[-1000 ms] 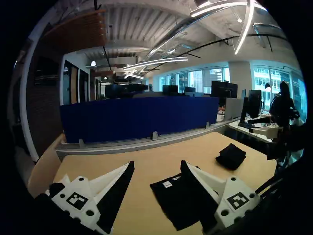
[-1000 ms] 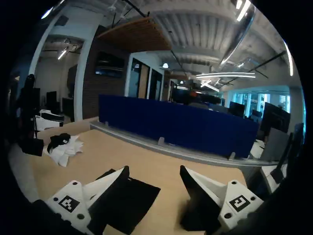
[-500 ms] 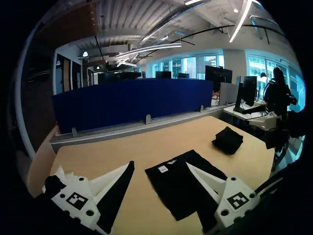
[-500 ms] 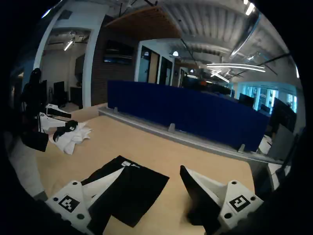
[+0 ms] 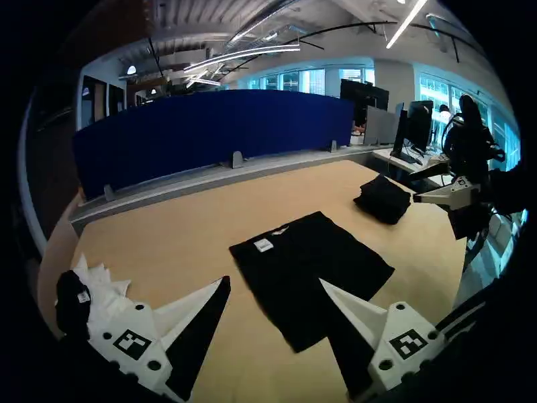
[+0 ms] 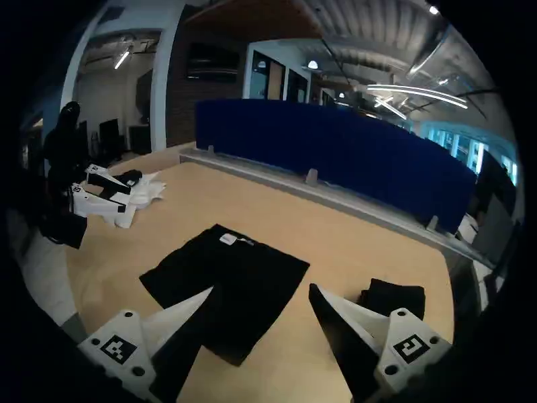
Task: Fold towel
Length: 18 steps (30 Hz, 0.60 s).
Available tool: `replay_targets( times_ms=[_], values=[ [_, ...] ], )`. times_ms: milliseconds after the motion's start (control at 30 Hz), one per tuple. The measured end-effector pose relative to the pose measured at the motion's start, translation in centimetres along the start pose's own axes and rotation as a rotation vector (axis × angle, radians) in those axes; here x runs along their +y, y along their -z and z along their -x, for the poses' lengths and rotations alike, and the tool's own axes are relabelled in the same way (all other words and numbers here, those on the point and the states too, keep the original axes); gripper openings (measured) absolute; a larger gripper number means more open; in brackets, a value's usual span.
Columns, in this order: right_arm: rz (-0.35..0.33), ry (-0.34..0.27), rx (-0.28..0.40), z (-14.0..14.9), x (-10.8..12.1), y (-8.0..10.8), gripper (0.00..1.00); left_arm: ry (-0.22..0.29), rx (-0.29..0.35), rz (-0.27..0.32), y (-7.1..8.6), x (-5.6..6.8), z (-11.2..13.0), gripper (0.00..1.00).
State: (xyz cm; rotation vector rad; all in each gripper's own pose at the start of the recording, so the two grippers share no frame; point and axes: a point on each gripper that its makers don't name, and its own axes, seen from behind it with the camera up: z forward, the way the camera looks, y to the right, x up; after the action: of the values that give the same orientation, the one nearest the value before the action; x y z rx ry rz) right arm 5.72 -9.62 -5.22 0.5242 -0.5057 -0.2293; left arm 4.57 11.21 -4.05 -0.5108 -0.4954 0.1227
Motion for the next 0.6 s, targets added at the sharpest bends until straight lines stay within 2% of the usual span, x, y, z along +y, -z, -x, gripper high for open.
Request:
replay_targets(
  times_ms=[267,600],
  values=[
    [-0.018,-0.008,-0.066,4.1,-0.9,-1.5,1.0,-0.007,-0.072,0.034,-1.7,1.3,3.9,0.87],
    [-0.04,-0.006,-0.135,8.5,-1.9,-3.0,1.0,-0.016,-0.15,0.069,-3.3,2.2,7.9,0.87]
  ],
)
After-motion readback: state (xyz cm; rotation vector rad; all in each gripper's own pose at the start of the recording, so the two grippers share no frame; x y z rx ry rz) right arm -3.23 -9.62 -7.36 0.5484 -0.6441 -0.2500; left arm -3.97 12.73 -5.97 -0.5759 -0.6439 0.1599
